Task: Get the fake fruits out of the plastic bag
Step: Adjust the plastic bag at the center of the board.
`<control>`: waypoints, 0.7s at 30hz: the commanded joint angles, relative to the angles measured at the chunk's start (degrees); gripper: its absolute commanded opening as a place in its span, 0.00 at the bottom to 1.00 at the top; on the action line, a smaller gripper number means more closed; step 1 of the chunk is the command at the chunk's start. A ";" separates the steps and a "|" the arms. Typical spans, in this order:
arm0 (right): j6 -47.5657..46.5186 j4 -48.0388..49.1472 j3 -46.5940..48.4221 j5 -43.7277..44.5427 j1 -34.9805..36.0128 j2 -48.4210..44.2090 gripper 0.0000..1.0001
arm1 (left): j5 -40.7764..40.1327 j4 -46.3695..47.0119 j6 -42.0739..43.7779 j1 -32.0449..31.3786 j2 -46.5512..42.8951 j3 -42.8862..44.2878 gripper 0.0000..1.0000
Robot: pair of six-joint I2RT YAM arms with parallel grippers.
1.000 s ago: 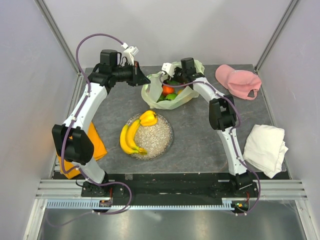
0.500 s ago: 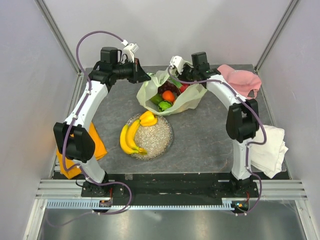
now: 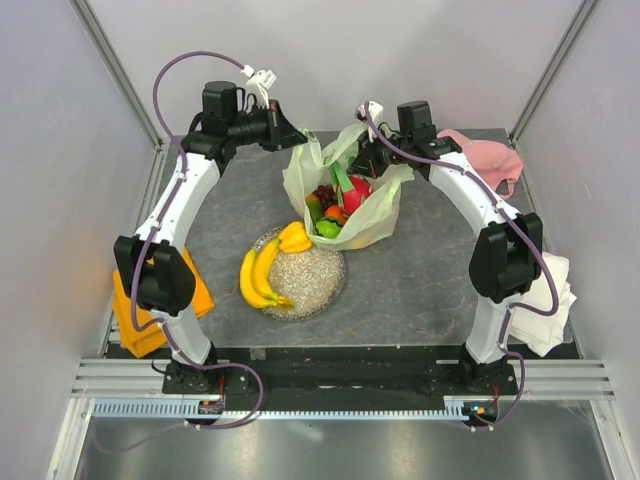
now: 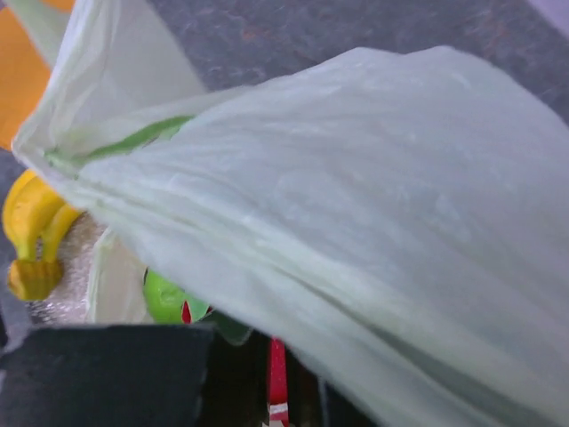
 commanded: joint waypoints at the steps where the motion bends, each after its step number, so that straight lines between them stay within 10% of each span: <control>1: 4.57 1.68 -2.78 -6.48 0.11 -2.51 0.10 | -1.09 6.49 -6.42 -0.28 3.24 6.03 0.02; 9: -6.96 0.53 -17.20 3.64 1.95 -15.16 0.10 | -5.93 13.52 -15.37 -0.80 7.73 12.89 0.02; 21: -5.37 3.17 -2.97 5.04 -2.96 -13.70 0.11 | -11.12 17.39 -12.13 -5.37 15.65 25.90 0.02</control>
